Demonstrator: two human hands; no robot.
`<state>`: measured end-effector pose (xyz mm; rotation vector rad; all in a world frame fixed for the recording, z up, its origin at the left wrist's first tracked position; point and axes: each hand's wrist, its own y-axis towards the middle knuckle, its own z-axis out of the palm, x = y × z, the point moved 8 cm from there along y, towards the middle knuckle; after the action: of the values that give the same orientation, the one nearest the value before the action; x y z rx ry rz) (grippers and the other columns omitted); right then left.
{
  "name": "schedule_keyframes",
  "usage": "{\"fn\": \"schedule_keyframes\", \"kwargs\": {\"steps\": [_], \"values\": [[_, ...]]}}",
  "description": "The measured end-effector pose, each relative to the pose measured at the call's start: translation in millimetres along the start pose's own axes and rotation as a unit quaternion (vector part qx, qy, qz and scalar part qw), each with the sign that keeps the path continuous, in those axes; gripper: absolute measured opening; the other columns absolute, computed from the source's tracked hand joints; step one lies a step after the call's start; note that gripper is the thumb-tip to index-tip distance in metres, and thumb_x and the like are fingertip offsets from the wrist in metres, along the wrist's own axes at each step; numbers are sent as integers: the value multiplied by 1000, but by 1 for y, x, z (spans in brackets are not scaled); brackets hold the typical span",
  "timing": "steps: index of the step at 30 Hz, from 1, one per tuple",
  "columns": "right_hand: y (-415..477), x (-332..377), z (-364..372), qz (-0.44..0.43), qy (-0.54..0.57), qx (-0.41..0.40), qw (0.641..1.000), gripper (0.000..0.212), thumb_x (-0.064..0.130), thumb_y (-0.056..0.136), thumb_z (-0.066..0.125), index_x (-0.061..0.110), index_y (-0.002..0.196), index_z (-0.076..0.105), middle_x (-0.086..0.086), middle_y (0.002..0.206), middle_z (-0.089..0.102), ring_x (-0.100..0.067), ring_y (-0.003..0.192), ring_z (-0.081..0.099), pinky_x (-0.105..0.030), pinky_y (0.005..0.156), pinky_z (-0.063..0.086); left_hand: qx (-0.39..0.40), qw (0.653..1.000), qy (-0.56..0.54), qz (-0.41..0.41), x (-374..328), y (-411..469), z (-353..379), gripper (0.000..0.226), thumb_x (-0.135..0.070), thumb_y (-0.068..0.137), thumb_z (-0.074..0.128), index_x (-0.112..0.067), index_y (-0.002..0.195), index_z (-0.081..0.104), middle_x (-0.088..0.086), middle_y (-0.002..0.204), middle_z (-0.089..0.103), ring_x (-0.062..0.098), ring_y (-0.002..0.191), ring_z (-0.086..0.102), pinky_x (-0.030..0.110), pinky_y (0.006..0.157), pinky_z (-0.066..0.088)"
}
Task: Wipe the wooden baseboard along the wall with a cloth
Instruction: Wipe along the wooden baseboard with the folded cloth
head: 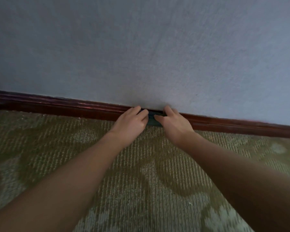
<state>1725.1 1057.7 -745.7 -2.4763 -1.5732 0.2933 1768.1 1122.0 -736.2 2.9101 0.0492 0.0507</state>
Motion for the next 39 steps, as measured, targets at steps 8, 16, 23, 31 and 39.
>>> {"fn": "schedule_keyframes", "kwargs": {"steps": [8,16,23,31,39], "values": [[3,1,-3,-58,-23,11,998,47,7,92,44,15,138,39,-11,131,32,-30,117,35,-35,86,39,11,1000,3,0,-2,7,0,28,1,46,85,0,71,73,8,72,65,23,64,62,25,54,49],[-1,-6,2,-101,37,-121,987,46,-16,62,69,-6,107,65,-27,95,56,-44,87,56,-46,69,51,2,997,52,54,-3,6,4,20,-8,54,85,-8,71,74,2,75,64,18,67,59,24,56,46],[-5,-8,8,-59,83,-171,980,57,-22,57,68,-6,111,63,-29,97,55,-47,80,55,-42,59,50,26,997,60,37,-6,5,7,21,-3,63,77,-4,83,74,4,82,64,20,74,60,26,62,51],[-7,-10,14,-36,153,-166,973,48,-20,71,58,-5,116,59,-29,108,50,-45,97,49,-43,67,48,63,995,78,15,-7,8,4,28,3,62,74,3,90,72,9,84,64,25,74,60,30,62,52],[-10,-13,21,-15,198,-268,943,55,-27,52,69,-7,103,65,-29,94,56,-45,81,57,-42,59,54,-14,999,50,11,-4,-3,12,25,9,70,66,8,95,69,16,90,67,29,70,61,33,59,53]]}}
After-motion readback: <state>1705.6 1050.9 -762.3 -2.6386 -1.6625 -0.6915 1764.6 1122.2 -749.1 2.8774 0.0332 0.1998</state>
